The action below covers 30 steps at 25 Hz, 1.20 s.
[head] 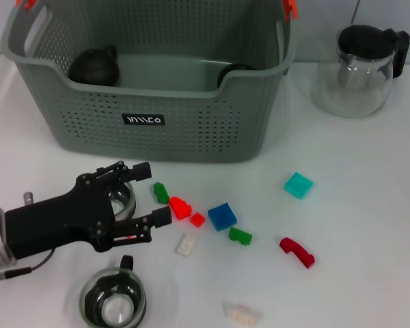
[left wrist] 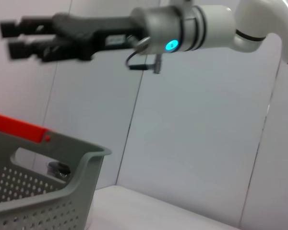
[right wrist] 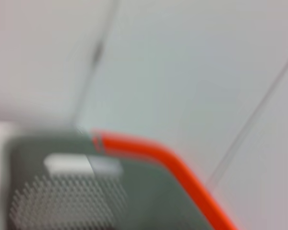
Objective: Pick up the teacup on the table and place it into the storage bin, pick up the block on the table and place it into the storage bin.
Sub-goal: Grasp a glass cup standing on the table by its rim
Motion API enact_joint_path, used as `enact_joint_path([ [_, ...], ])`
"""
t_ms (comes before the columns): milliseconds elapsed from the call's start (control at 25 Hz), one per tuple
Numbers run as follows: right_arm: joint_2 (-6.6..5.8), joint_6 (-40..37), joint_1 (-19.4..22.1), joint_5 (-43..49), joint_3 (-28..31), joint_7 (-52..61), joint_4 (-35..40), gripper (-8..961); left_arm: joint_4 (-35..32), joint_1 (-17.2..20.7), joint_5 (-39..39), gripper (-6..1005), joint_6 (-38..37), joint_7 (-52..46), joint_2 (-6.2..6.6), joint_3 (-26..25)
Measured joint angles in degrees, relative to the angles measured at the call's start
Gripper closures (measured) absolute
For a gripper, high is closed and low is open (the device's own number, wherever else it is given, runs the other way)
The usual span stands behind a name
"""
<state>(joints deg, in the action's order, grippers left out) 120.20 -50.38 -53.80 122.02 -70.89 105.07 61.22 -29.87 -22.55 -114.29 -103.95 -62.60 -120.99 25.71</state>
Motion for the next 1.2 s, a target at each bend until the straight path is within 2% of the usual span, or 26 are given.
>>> enact_joint_path([
  [160, -0.49, -12.9, 7.2, -11.0, 2.6, -0.4, 11.3, 277, -0.8, -0.1, -0.2, 121, -1.7, -0.2, 0.56, -0.4],
  [240, -0.58, -19.4, 10.3, -15.4, 4.3, -0.6, 14.4, 186, -2.2, 0.0, -0.6, 122, -2.9, -0.6, 0.80, -0.5],
  [400, -0.56, -35.6, 16.6, -21.2, 7.8, -1.7, 15.5, 187, -7.2, 0.6, -2.5, 122, -6.4, -3.1, 1.42, -0.2],
  [560, -0.25, -45.2, 22.0, -20.8, 8.6, -3.5, 12.7, 188, -15.2, 0.7, -8.3, 122, -8.9, -8.2, 1.54, 0.2],
  [680, -0.14, -48.1, 24.5, -19.4, 8.2, -4.0, 9.0, 189, -21.7, 0.6, -11.9, 123, -8.8, -12.6, 1.55, 0.7],
  [840, -0.08, -49.5, 25.9, -17.3, 7.9, -4.9, 4.5, 190, -28.2, 0.2, -14.3, 123, -6.9, -14.4, 1.54, 0.7],
  [1000, -0.21, -49.1, 25.4, -14.5, 8.4, -5.2, 0.8, 190, -31.3, -0.6, -14.8, 123, -3.0, -14.6, 1.35, 2.2],
  [1200, -0.41, -47.9, 25.1, -13.0, 9.2, -4.7, -0.7, 192, -32.8, -2.0, -17.6, 124, 3.3, -14.5, 1.61, 8.0],
])
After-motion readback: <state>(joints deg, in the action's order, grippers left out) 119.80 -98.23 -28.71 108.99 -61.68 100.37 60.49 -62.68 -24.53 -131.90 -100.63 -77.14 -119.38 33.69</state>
